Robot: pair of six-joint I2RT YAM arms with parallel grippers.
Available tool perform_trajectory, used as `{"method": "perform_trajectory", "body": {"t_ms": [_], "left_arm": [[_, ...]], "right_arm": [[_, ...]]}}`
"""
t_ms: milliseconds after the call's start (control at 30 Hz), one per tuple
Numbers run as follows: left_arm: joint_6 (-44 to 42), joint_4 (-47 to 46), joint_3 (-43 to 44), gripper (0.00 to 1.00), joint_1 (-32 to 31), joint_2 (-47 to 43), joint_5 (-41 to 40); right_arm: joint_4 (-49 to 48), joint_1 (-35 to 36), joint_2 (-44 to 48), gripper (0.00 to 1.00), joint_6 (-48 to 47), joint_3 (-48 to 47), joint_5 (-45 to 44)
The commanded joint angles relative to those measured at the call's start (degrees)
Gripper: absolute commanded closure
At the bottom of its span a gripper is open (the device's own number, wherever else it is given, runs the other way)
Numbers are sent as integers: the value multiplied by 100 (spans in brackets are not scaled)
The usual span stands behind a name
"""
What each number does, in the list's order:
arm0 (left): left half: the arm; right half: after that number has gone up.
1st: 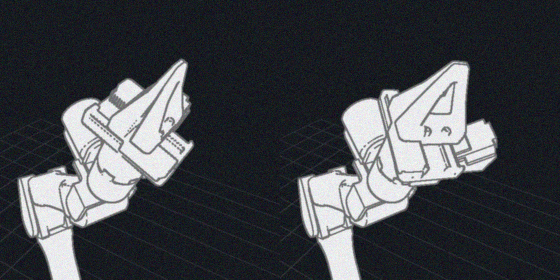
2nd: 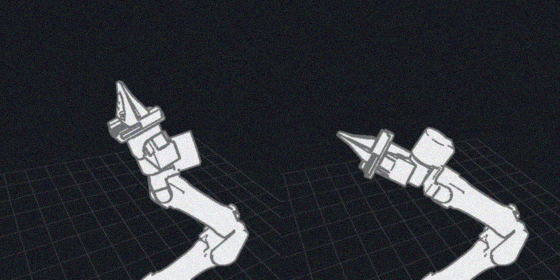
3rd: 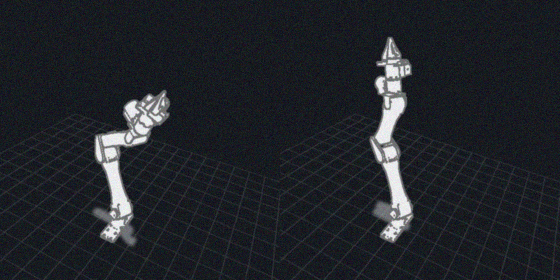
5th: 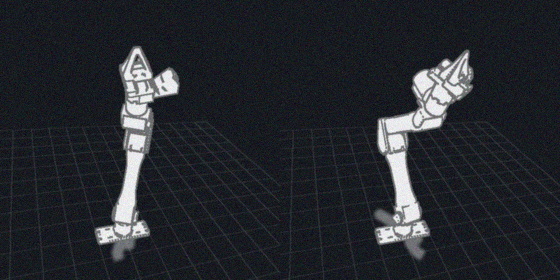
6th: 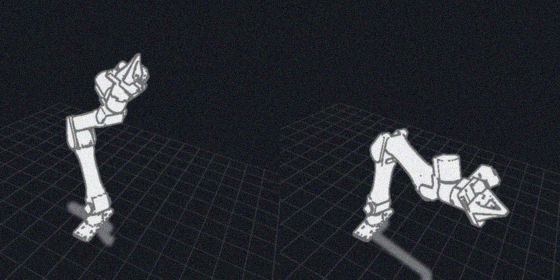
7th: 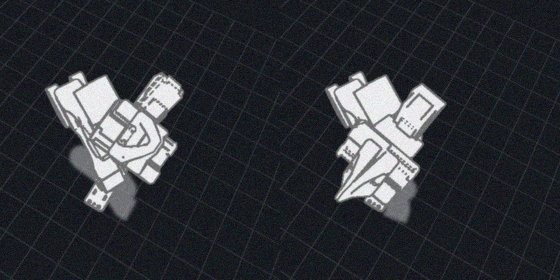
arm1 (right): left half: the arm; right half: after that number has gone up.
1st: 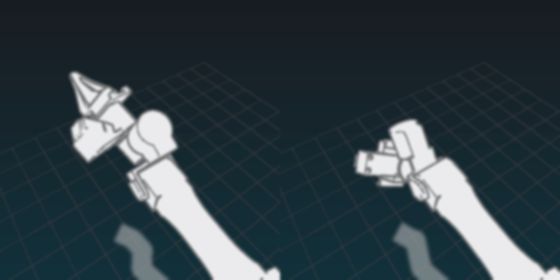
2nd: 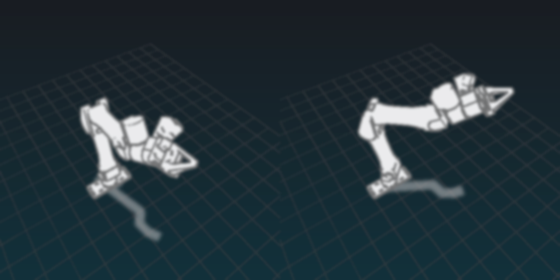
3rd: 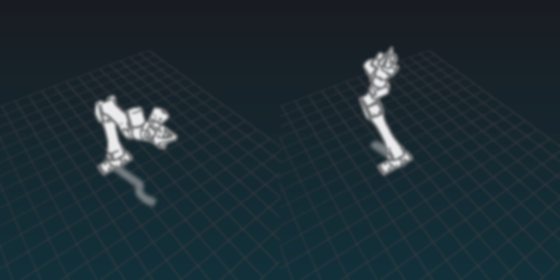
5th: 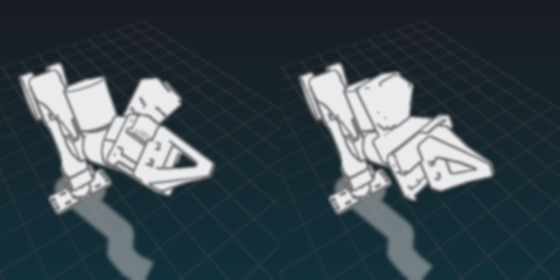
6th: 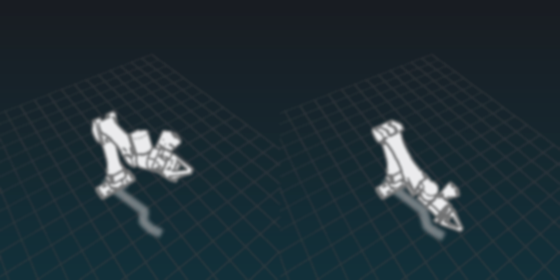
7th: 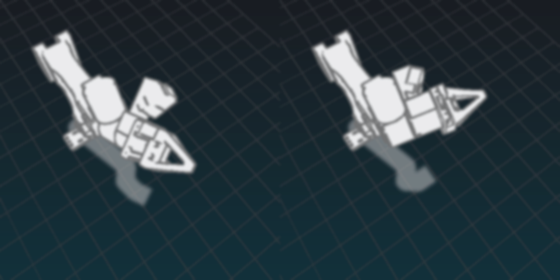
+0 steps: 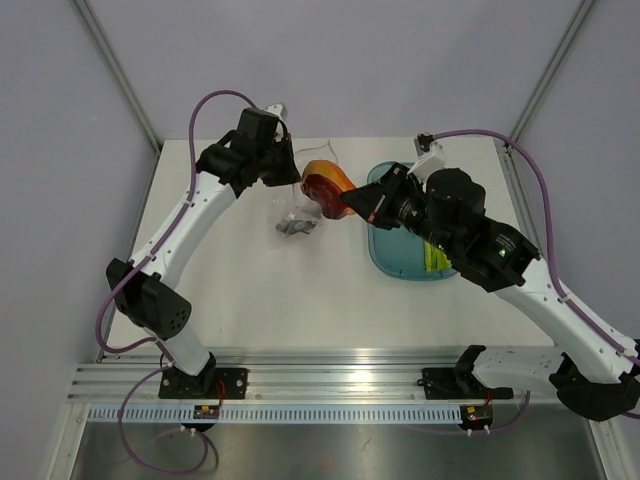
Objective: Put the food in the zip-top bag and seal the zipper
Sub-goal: Place the fake food in the zipper food storage bag.
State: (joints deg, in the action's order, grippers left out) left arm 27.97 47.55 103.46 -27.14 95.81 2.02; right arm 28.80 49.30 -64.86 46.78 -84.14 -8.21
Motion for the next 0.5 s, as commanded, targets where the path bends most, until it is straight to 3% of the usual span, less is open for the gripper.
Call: {"method": "perform_trajectory", "body": {"t_ms": [0,300,467], "left_arm": [[-160,-176,122,100,42,-335,492],[-265,-194,104,100,50,-563,1265],[-599,-220,25,100,50,-572,1791]], "right_arm": [[-471,-131,-9,100,111,108,108],[-1306,-1167,-167,100,813,898,1707],[-1131,-1274,-536,100,859,662,2348]]}}
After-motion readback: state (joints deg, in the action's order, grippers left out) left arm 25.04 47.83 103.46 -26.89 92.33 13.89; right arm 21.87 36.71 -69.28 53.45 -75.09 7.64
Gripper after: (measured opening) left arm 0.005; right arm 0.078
